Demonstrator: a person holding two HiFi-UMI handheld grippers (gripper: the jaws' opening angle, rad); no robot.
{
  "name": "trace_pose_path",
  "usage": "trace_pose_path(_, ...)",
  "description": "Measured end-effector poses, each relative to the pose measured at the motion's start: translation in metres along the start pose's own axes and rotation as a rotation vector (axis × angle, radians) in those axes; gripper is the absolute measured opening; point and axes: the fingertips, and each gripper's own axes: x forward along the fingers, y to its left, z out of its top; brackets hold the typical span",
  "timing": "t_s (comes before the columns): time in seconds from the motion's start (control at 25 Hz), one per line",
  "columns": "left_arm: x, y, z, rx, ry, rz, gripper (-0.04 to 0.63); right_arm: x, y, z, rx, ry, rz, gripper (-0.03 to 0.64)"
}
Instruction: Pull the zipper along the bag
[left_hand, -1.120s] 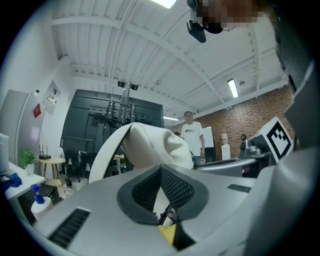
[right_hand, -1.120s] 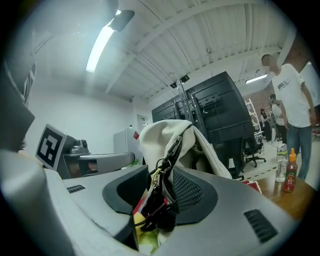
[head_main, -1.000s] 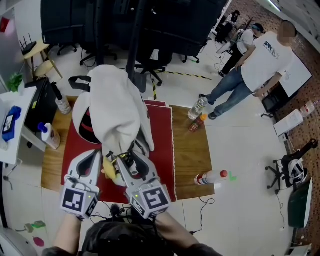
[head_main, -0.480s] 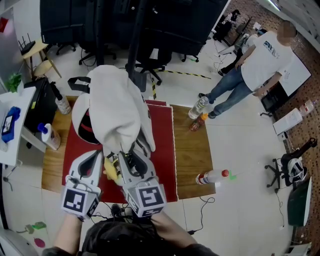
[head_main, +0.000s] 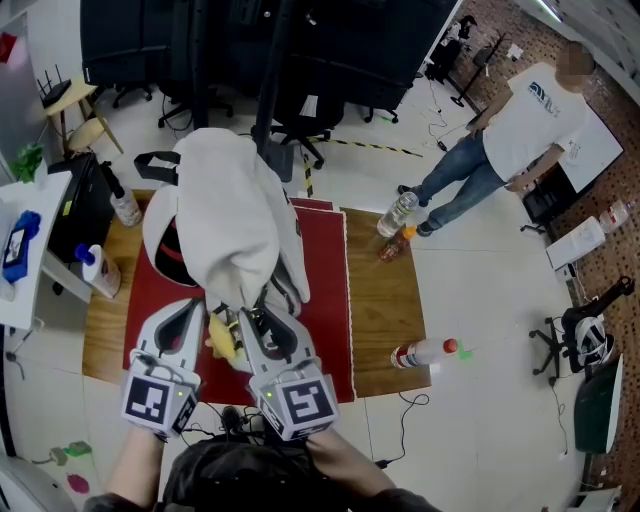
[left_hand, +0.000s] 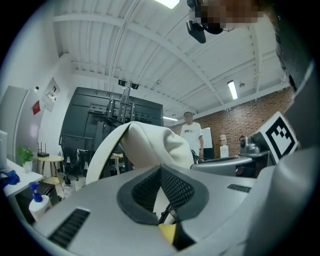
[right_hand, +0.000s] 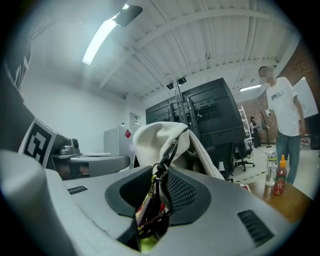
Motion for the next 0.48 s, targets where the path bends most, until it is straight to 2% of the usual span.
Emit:
trace_pose_path(0.16, 0.001, -0.004, 0.007, 0.003, -0.011, -0.010, 0.032, -0.005, 0.006, 0.009, -0.045, -0.035, 0.058, 0.095)
trace_pose_path(0.32, 0.001, -0.011, 0.011, 0.007, -0.003, -0.023, 0.032, -0.011, 0.010, 0.017, -0.124, -0.026, 0.090, 0.074)
trace_pose_path(0.48, 0.004, -0.013, 0.016, 0.012, -0.022, -0.024, 0.032, -0.012, 0.007, 0.017, -0.126, -0.023, 0.113, 0.072)
